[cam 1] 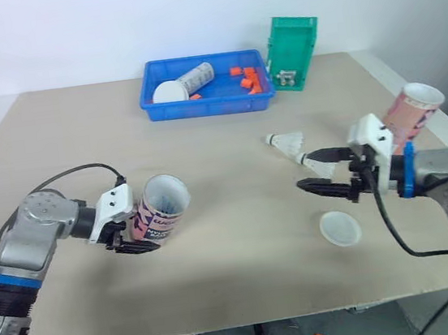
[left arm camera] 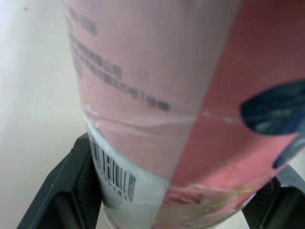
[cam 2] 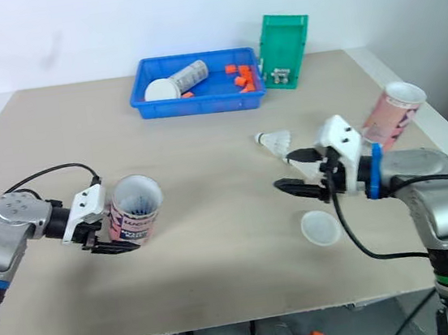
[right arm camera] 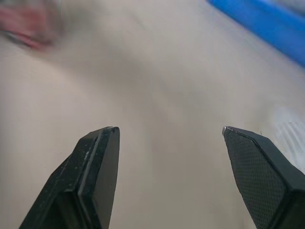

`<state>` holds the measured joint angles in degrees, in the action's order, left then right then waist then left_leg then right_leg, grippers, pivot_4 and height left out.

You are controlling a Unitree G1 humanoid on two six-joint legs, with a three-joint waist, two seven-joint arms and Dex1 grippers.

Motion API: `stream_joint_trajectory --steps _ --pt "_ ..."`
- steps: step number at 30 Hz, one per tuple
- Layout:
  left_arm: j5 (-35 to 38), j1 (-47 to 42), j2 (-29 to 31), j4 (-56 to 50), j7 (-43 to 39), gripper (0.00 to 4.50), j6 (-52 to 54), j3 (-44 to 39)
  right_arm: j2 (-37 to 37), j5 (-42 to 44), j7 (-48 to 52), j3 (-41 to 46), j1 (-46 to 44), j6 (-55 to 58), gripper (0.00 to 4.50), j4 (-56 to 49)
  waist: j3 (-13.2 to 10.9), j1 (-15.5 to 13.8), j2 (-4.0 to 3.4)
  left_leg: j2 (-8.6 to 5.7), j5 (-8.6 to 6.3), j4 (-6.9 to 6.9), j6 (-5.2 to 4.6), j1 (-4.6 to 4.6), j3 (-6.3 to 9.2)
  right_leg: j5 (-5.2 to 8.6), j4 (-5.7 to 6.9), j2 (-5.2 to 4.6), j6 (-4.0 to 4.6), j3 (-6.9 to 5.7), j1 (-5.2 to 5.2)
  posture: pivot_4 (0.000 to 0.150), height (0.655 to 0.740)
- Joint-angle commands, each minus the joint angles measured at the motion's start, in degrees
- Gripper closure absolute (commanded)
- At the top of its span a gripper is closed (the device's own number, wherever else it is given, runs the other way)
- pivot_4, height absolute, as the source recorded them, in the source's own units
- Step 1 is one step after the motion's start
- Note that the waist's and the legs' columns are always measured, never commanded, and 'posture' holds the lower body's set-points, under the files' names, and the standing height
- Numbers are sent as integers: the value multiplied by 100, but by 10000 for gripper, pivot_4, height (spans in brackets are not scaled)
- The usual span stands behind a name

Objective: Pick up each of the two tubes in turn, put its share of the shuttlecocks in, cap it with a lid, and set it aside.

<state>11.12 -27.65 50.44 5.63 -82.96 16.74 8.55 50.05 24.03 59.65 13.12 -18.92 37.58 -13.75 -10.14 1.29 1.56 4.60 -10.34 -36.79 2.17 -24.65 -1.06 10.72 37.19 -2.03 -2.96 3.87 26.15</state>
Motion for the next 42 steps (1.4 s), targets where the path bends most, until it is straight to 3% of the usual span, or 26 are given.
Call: stream_joint_trajectory --steps 1,7,17,24,28,34,42 --pt "-49 49 -35 -12 -23 11794 26 164 212 92 -90 378 73 -5 7761 14 -1 13 0 0 0 0 0 9 -2 -3 0 1 0 3 -5 1500 7037" --pt "-7 80 -57 -75 46 11794 60 156 163 -8 -96 39 49 -107 7761 864 -5 15 8 -1 3 -11 -5 33 -2 -11 0 7 2 15 -31 1500 7037" --pt "68 216 -13 -267 149 11794 174 94 -399 -660 -276 -862 -1235 -745 7761 2975 -6 25 6 -6 3 -7 -5 28 -9 -10 -2 9 -2 27 -27 1500 7037" --pt "84 274 18 -353 198 11794 235 30 -710 -929 -245 -1114 -1782 -1069 7761 3782 -7 21 4 -7 3 1 -5 25 -8 -8 -4 11 -3 30 -26 1500 7037" --pt "82 268 20 -363 216 11794 254 6 -782 -940 -176 -1109 -1882 -1191 18705 3899 -7 22 4 -6 3 2 -5 26 -7 -9 -4 13 -3 31 -25 1500 7037" --pt "63 207 16 -303 246 11794 226 5 -607 -770 -141 -891 -1615 -1081 44431 3308 -7 20 4 -6 3 2 -5 26 -7 -9 -4 14 -3 32 -25 1500 7037" --pt "57 174 -4 -242 269 11794 181 9 -126 -206 241 -772 -1343 -640 44431 948 -11 8 -5 -6 3 2 -5 26 -7 -10 -3 16 -4 34 -21 1500 7037"
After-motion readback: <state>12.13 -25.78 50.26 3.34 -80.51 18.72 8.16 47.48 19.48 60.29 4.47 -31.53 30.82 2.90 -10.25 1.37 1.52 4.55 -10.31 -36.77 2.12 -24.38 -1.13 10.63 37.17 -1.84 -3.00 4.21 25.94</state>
